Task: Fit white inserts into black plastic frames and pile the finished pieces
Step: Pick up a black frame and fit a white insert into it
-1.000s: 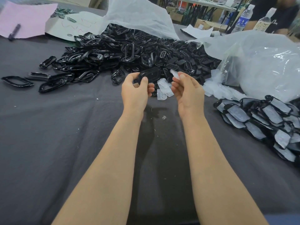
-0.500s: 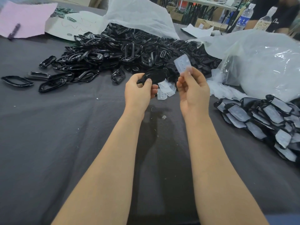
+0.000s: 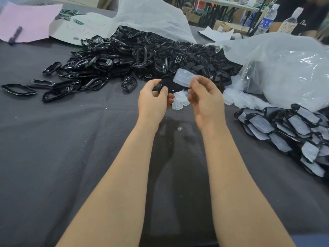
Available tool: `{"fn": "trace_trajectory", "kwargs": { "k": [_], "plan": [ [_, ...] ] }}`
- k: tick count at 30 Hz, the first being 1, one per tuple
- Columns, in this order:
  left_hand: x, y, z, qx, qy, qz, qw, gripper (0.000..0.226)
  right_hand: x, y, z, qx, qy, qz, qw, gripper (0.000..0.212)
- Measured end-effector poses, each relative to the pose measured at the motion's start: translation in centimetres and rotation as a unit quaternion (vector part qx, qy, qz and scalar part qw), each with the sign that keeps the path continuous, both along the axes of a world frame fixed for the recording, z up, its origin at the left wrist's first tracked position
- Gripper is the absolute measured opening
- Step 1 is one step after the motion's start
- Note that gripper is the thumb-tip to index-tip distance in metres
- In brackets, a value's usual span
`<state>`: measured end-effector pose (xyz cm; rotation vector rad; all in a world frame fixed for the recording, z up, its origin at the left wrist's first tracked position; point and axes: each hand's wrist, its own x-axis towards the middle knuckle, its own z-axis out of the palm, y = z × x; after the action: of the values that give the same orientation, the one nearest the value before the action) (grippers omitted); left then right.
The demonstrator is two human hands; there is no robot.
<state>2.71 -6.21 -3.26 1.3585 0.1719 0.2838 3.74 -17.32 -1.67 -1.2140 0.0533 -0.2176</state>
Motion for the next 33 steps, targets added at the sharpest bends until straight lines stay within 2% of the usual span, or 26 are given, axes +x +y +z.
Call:
{"fn": "trace_trajectory", "kwargs": {
  "k": [2,4,13,26,33],
  "plan": [
    [0.1,0.0,-0.1,0.006,-0.003,-0.010,1.000,0.022,0.0,0.3,-0.3,-0.097,-0.009,-0.004,0.995,0.015],
    [0.0,-0.1,-0.1,0.011,-0.006,-0.021,1.000,0.025,-0.1,0.4,-0.5,-0.151,-0.024,-0.012,0.988,0.017],
    [-0.1,-0.4,0.0,0.022,-0.024,-0.057,0.998,0.023,0.0,0.4,-1.1,-0.252,-0.076,-0.066,0.962,0.022],
    [0.3,-0.2,-0.3,0.031,-0.021,-0.051,0.998,0.028,0.0,0.3,-1.1,-0.303,-0.089,-0.065,0.946,0.025],
    [0.2,-0.4,-0.2,0.041,-0.025,-0.055,0.997,0.033,0.2,0.2,-1.3,-0.243,-0.053,-0.069,0.966,0.022]
  ]
}}
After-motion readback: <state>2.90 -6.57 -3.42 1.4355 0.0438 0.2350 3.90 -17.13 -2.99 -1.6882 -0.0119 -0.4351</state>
